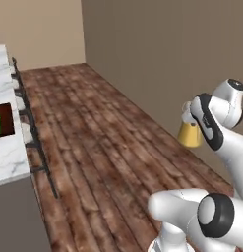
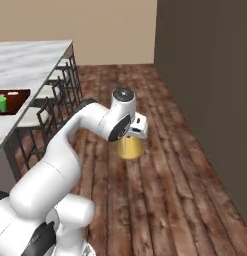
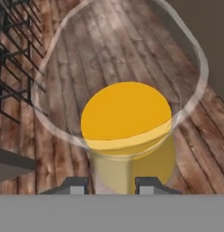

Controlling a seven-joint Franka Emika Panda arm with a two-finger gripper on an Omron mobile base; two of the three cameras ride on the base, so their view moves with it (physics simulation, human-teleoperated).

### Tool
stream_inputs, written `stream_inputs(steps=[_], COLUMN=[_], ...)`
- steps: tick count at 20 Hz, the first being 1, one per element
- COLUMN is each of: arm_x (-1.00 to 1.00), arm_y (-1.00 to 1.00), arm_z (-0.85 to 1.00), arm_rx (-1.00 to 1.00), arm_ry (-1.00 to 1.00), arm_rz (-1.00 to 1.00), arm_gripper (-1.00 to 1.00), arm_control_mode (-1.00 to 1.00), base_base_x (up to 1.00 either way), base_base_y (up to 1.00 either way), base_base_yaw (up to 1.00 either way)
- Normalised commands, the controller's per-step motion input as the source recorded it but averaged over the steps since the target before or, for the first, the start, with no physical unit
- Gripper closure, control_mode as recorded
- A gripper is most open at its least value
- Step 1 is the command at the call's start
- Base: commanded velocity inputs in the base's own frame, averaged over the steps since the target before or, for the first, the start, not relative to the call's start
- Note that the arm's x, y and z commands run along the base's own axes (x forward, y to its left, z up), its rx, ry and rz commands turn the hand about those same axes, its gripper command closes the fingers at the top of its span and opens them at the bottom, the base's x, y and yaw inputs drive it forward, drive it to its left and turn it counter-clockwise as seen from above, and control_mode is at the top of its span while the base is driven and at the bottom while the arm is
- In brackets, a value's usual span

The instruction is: There is a tray on the dining counter. Grab the cup, mug, and pitcher and place them on the tray. The pitcher may be placed next to the tray if it cannot fit the tray.

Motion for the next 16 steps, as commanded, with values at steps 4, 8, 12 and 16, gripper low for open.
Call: stream_inputs(steps=[4, 8, 12, 16], arm_x=[0.00, 0.00, 0.00, 0.00], arm_y=[0.00, 0.00, 0.00, 0.00], arm_z=[0.00, 0.00, 0.00, 0.00], arm_rx=[0.00, 0.00, 0.00, 0.00], arm_ry=[0.00, 0.00, 0.00, 0.00], arm_rz=[0.00, 0.00, 0.00, 0.00], arm_gripper=[1.00, 1.00, 1.00, 1.00], arm_control_mode=[1.00, 1.00, 1.00, 1.00], base_base_x=[0.49, 0.75, 0.94, 0.89], base_base_y=[-0.95, -0.69, -0.31, -0.29], base_base_yaw=[0.38, 0.46, 0.69, 0.71])
